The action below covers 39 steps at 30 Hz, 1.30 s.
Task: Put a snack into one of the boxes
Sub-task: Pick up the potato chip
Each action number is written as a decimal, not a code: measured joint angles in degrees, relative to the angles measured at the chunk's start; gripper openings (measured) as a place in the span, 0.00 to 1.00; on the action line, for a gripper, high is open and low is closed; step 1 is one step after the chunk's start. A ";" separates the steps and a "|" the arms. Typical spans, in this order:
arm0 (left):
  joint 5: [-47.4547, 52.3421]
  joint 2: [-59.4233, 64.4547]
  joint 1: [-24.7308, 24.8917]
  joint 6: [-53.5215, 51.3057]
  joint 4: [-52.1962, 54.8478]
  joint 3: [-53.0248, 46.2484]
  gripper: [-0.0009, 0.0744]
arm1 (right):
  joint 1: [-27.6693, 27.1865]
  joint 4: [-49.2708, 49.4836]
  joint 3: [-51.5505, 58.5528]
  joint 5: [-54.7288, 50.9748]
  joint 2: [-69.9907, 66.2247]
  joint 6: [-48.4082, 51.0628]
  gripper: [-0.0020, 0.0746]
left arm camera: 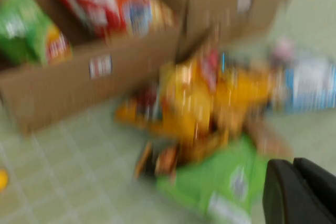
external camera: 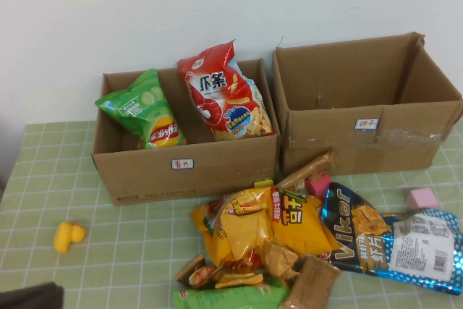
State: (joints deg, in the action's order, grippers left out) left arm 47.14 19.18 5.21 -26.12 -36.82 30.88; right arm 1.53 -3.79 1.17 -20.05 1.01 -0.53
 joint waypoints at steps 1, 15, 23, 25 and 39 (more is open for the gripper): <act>3.01 3.08 0.00 -1.77 1.62 1.79 0.01 | 0.00 0.00 0.00 0.00 0.00 0.00 0.02; 7.43 34.65 9.80 -12.96 11.27 6.40 0.01 | 0.00 0.00 0.00 0.00 0.00 0.00 0.02; -6.41 46.91 30.93 6.02 22.87 6.60 0.01 | 0.00 0.00 0.00 0.00 0.00 0.00 0.02; -9.74 50.34 34.47 13.48 27.05 6.60 0.01 | 0.00 0.00 0.00 0.00 0.00 0.00 0.02; -20.04 70.88 34.72 44.11 24.30 6.74 0.75 | 0.00 0.00 0.00 0.00 0.00 0.00 0.02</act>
State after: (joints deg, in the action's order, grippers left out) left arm 27.10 90.06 39.93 18.00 -12.52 37.62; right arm 1.53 -3.79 1.17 -20.05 1.01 -0.53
